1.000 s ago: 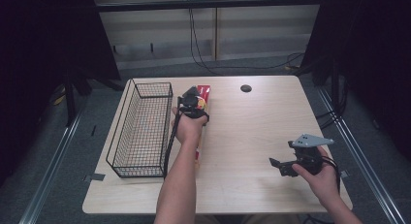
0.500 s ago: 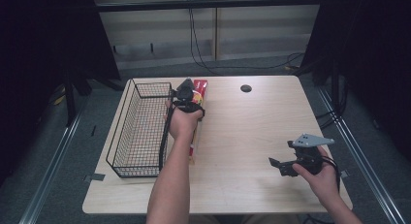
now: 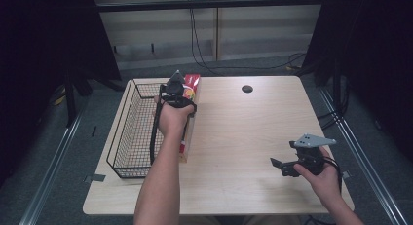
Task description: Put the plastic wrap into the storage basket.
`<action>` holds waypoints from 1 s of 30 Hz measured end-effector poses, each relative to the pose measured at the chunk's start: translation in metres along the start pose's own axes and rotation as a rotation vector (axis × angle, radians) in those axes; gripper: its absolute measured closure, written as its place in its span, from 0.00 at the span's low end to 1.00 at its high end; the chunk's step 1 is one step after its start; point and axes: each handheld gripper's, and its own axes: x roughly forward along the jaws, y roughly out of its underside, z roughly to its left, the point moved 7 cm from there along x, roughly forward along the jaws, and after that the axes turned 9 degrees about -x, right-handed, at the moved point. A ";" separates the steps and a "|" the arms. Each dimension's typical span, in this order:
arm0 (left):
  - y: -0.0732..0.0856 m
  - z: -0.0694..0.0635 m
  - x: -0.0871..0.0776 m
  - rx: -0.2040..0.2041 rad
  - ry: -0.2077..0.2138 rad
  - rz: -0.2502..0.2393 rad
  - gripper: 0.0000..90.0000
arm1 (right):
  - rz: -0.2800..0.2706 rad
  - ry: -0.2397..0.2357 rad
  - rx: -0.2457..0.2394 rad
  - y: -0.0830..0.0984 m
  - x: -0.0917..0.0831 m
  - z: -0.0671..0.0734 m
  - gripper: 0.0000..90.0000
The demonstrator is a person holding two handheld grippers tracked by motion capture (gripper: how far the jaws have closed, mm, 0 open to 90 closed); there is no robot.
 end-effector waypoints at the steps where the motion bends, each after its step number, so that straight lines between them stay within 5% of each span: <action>1: 0.000 0.002 -0.001 -0.001 -0.001 0.002 0.49 | 0.000 0.000 0.000 0.000 0.000 0.000 0.06; 30: 0.003 0.046 -0.030 -0.079 -0.035 -0.018 0.49 | 0.013 -0.003 -0.007 0.001 0.003 0.002 0.06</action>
